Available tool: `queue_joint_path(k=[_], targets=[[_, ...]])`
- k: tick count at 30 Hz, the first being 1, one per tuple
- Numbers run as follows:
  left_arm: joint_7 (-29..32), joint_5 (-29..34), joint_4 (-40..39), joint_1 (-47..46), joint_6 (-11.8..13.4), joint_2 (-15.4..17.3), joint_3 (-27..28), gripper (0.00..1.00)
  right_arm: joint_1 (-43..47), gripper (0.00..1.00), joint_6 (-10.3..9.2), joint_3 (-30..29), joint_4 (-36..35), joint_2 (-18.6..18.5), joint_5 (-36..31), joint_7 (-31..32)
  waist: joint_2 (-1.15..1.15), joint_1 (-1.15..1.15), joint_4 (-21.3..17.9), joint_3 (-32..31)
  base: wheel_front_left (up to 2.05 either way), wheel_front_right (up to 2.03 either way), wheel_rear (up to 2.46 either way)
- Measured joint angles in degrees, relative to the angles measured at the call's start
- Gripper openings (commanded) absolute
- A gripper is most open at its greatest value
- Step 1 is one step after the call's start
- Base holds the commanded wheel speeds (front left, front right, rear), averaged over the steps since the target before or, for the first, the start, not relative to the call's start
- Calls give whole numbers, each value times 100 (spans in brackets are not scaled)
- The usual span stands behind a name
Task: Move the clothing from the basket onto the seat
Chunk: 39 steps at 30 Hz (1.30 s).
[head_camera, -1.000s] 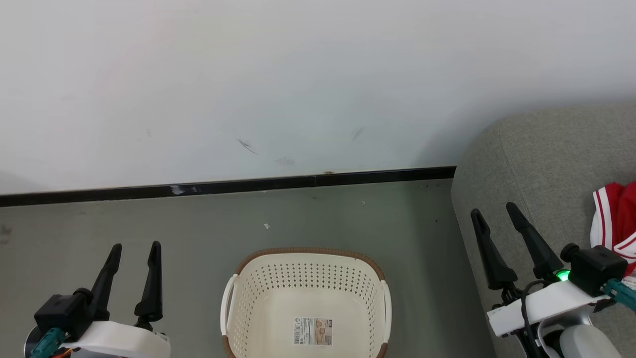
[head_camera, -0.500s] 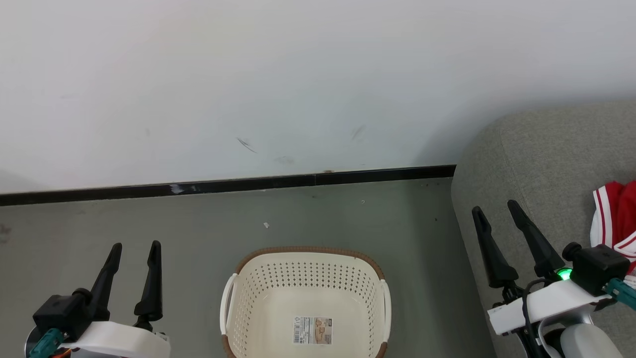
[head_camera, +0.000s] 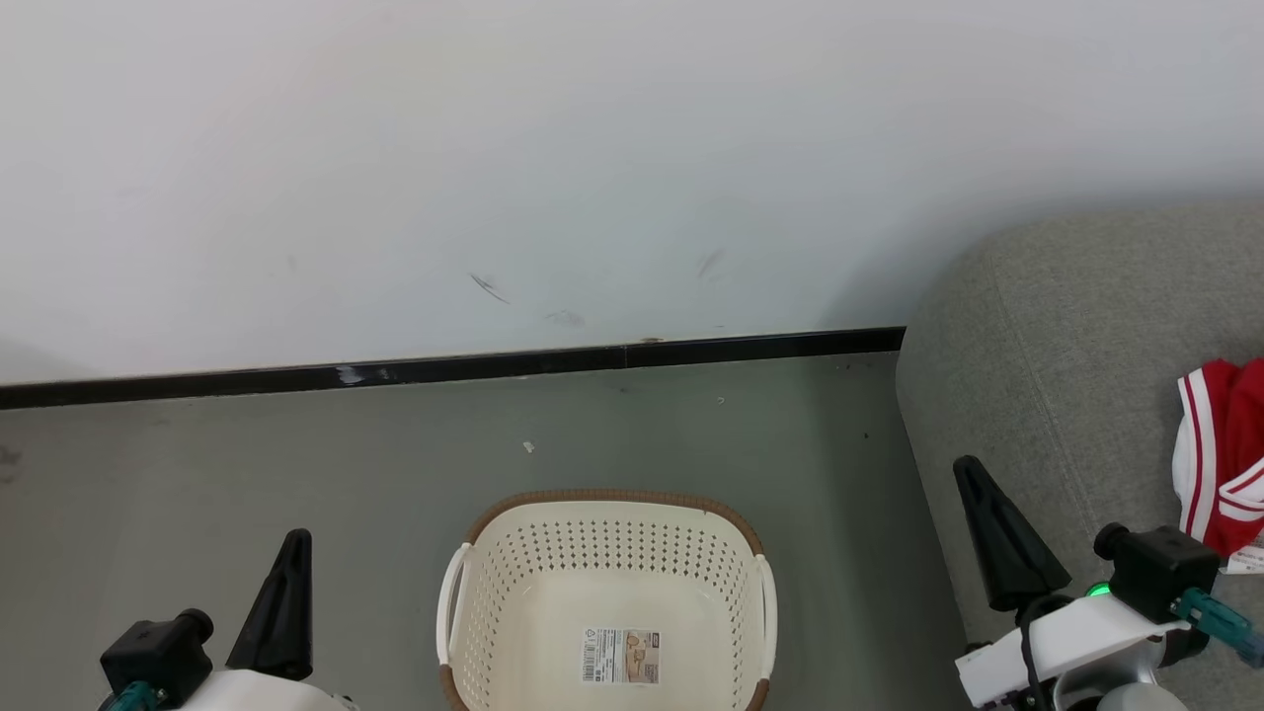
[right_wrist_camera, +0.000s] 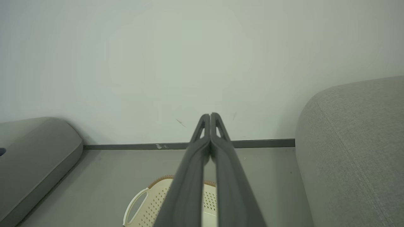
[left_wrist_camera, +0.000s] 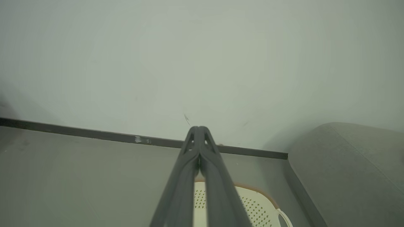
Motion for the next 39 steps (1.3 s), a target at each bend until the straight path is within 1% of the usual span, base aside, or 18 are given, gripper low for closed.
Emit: queue_joint_path(k=[9, 11, 17, 22, 32, 35, 39], targets=[[235, -655, 54, -4, -9, -11, 99, 0, 88, 0, 0, 77, -56, 30, 676, 1, 0, 0, -6, -8, 0, 0, 0], [280, -802, 60, -4, -53, -27, 114, 0, 88, 0, 0, 67, -56, 34, 876, 24, 0, 0, -9, -15, 0, 0, 0], [403, -1162, 85, -8, -58, -70, 187, 0, 86, 0, 0, -51, -27, 48, 1459, 137, 0, 4, -18, -42, 0, 0, 0], [516, -1468, 111, -10, -108, -89, 247, 0, 86, 0, 0, -89, 13, 49, 1870, 235, 0, 23, -27, -72, 0, 0, 0], [720, -2085, 122, -12, -158, -132, 348, 0, 82, 0, 0, -188, 111, 27, 2697, 430, 0, 76, -38, -140, 0, 0, 0], [804, -2284, 129, -12, -160, -144, 377, 0, 82, 0, 0, -212, 154, 14, 2948, 493, 0, 89, -42, -163, 0, 0, 0], [861, -2540, 137, -12, -207, -166, 420, 0, 81, 0, 0, -237, 196, 9, 3287, 549, 0, 98, -47, -190, 0, 0, 0]])
